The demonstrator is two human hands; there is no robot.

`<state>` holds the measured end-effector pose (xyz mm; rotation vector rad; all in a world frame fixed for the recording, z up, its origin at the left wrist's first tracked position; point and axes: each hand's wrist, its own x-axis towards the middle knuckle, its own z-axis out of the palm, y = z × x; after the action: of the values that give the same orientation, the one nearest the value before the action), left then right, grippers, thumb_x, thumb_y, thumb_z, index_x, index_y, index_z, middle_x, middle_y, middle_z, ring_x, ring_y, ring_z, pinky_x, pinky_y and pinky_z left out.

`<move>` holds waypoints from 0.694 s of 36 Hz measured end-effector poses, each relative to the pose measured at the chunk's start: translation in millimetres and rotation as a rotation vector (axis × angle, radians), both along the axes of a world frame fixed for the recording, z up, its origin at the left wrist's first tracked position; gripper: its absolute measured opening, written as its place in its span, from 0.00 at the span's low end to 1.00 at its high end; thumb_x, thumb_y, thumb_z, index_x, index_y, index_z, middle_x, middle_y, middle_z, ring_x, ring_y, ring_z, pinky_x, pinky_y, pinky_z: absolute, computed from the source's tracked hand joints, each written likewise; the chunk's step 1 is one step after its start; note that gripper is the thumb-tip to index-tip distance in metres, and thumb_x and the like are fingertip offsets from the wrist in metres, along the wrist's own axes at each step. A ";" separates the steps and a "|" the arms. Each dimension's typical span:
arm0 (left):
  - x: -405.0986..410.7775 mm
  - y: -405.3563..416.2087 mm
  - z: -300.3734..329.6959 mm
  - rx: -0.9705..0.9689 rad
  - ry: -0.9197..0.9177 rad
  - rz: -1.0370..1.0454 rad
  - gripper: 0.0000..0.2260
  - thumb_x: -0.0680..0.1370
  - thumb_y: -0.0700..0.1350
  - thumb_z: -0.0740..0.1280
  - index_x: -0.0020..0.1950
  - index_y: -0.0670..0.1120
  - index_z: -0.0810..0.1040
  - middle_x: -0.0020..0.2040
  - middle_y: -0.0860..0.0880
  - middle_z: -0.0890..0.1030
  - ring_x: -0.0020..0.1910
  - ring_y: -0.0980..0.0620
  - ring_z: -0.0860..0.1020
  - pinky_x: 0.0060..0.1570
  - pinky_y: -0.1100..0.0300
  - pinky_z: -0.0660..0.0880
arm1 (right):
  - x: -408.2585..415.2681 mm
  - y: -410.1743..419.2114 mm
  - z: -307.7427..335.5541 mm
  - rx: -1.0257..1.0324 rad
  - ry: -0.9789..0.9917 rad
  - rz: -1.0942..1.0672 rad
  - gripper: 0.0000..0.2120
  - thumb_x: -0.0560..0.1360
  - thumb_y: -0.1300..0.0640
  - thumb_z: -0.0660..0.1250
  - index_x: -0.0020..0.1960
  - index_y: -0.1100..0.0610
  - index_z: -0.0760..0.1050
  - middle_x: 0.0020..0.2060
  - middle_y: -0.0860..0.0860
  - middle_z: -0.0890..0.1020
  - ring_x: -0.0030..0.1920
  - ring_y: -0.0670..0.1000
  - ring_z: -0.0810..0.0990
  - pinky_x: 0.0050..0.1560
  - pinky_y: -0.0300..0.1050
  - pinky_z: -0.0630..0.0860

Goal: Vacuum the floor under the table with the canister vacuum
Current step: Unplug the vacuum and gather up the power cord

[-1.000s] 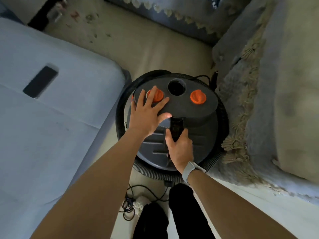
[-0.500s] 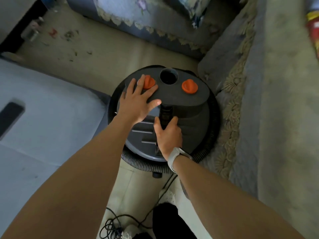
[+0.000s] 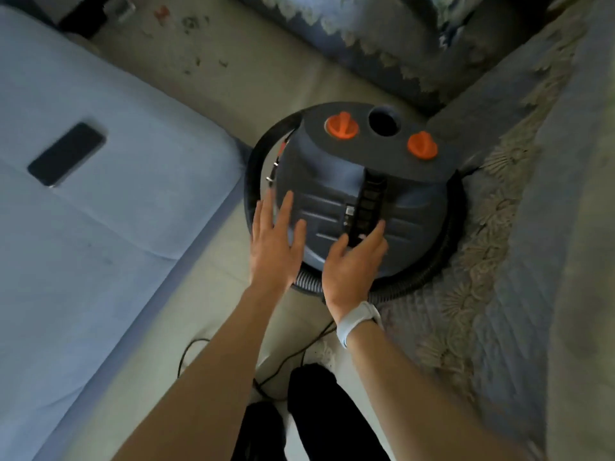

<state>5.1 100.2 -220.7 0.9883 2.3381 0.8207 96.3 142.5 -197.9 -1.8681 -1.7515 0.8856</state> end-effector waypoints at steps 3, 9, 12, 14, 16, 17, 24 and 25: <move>23.8 -78.1 -25.2 -0.090 -0.092 0.116 0.24 0.80 0.55 0.54 0.76 0.53 0.60 0.78 0.48 0.54 0.76 0.47 0.53 0.71 0.48 0.57 | 21.0 -52.4 -16.5 0.219 0.037 0.081 0.23 0.77 0.60 0.57 0.70 0.67 0.65 0.68 0.64 0.66 0.66 0.62 0.69 0.65 0.49 0.69; 63.1 -228.3 -115.0 -0.544 -0.246 0.089 0.25 0.80 0.55 0.55 0.77 0.52 0.58 0.78 0.47 0.55 0.76 0.44 0.54 0.72 0.46 0.57 | 69.7 -159.0 -85.1 0.020 -0.037 0.691 0.20 0.75 0.62 0.53 0.64 0.63 0.72 0.58 0.58 0.77 0.59 0.57 0.76 0.59 0.50 0.75; 74.6 -286.2 -168.9 -0.708 -0.289 0.024 0.26 0.80 0.53 0.58 0.77 0.52 0.55 0.78 0.49 0.53 0.77 0.46 0.52 0.72 0.47 0.58 | 82.4 -191.3 -145.7 -0.260 -0.220 1.001 0.22 0.77 0.57 0.51 0.67 0.59 0.71 0.60 0.56 0.78 0.61 0.57 0.76 0.60 0.51 0.74; 80.7 -315.6 -206.1 -0.765 -0.301 -0.025 0.27 0.80 0.54 0.58 0.78 0.52 0.53 0.78 0.50 0.52 0.77 0.47 0.51 0.72 0.48 0.59 | 89.8 -200.0 -194.2 -0.375 -0.416 1.226 0.22 0.79 0.58 0.53 0.73 0.56 0.65 0.67 0.54 0.72 0.67 0.56 0.70 0.65 0.49 0.68; 83.5 -337.9 -248.1 -0.826 -0.276 -0.091 0.28 0.81 0.55 0.57 0.78 0.53 0.50 0.79 0.50 0.49 0.77 0.48 0.49 0.72 0.49 0.58 | 95.3 -202.9 -247.5 -0.413 -0.565 1.394 0.23 0.81 0.57 0.54 0.75 0.55 0.59 0.70 0.53 0.68 0.69 0.54 0.66 0.67 0.45 0.62; 83.9 -347.0 -270.2 -0.859 -0.254 -0.121 0.29 0.80 0.55 0.58 0.78 0.54 0.48 0.79 0.50 0.48 0.77 0.48 0.48 0.73 0.49 0.57 | 97.0 -205.2 -275.0 -0.394 -0.626 1.452 0.23 0.81 0.56 0.54 0.75 0.56 0.58 0.69 0.54 0.69 0.69 0.54 0.66 0.66 0.46 0.62; 78.1 -404.2 -420.0 -0.953 -0.062 0.031 0.45 0.75 0.61 0.63 0.74 0.55 0.30 0.77 0.46 0.35 0.76 0.41 0.38 0.73 0.39 0.48 | 104.1 -278.8 -458.5 -0.129 -0.849 1.604 0.31 0.58 0.34 0.74 0.47 0.59 0.80 0.39 0.54 0.81 0.41 0.55 0.81 0.49 0.54 0.76; 76.4 -412.1 -439.0 -0.946 -0.045 0.065 0.47 0.74 0.62 0.64 0.71 0.55 0.27 0.77 0.45 0.34 0.76 0.40 0.38 0.72 0.39 0.48 | 104.9 -292.2 -479.0 -0.097 -0.832 1.596 0.32 0.54 0.33 0.74 0.44 0.58 0.80 0.37 0.53 0.81 0.40 0.55 0.80 0.50 0.56 0.74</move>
<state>81.5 -312.0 -659.8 0.4604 2.2966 -0.2732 201.2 -149.7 -677.0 -0.4272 -3.7860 0.5333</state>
